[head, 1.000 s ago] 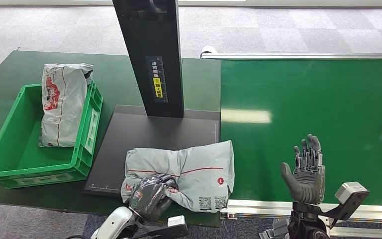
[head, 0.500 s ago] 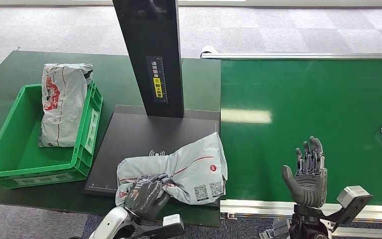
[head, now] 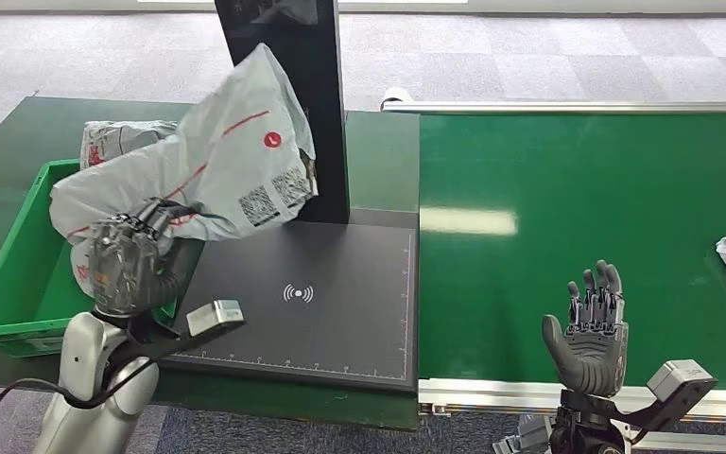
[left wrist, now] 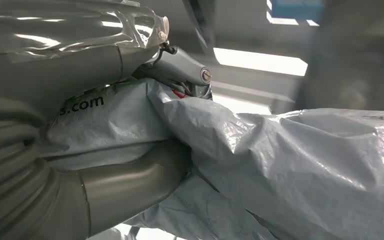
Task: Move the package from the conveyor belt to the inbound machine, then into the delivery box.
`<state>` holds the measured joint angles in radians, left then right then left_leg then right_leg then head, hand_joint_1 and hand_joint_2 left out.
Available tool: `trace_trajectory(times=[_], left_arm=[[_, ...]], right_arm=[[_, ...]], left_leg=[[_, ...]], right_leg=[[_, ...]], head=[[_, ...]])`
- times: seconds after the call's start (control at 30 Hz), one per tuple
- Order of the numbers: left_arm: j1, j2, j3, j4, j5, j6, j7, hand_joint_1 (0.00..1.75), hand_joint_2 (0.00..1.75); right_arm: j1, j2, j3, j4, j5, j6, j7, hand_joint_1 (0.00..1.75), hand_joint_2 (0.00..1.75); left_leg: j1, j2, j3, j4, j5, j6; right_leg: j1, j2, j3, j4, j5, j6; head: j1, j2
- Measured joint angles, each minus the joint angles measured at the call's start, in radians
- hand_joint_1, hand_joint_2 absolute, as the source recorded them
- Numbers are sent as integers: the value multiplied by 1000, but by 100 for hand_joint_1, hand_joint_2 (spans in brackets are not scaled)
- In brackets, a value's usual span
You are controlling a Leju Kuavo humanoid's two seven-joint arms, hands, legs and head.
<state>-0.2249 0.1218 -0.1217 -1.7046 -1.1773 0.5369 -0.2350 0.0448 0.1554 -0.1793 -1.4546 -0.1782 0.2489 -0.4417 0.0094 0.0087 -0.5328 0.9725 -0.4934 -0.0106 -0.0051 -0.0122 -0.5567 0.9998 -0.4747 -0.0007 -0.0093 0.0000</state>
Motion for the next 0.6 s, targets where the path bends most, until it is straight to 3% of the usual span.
trace_trajectory(times=[0.13, 0.3, 0.47, 0.6], left_arm=[[-71, 58, 131, 9, 13, 3, 6, 175, 175], [-102, 105, 232, 50, -4, 11, 47, 175, 175], [-145, 168, 356, 222, -38, 20, 78, 173, 175], [-182, 195, 410, 371, -84, 20, 94, 168, 175]], right_arm=[[0, -5, 13, 7, -19, -11, -1, 0, 175], [1, -12, 30, 10, -33, -25, -3, 0, 175], [1, -17, 43, 9, -43, -39, 1, 0, 175], [-1, -18, 55, 9, -43, -42, 9, 0, 175]], left_leg=[[0, 2, 0, 0, 0, 0], [0, 3, -1, 0, 0, 0], [0, 3, -1, 0, 0, 0], [0, 3, -1, 0, 0, -1]], right_leg=[[0, 1, -1, 0, 0, 0], [0, 2, -2, 0, 0, 0], [0, 3, -3, 0, 0, 0], [1, 3, -2, 1, 0, 0]], head=[[0, 0], [0, 0], [0, 0], [0, 0]])
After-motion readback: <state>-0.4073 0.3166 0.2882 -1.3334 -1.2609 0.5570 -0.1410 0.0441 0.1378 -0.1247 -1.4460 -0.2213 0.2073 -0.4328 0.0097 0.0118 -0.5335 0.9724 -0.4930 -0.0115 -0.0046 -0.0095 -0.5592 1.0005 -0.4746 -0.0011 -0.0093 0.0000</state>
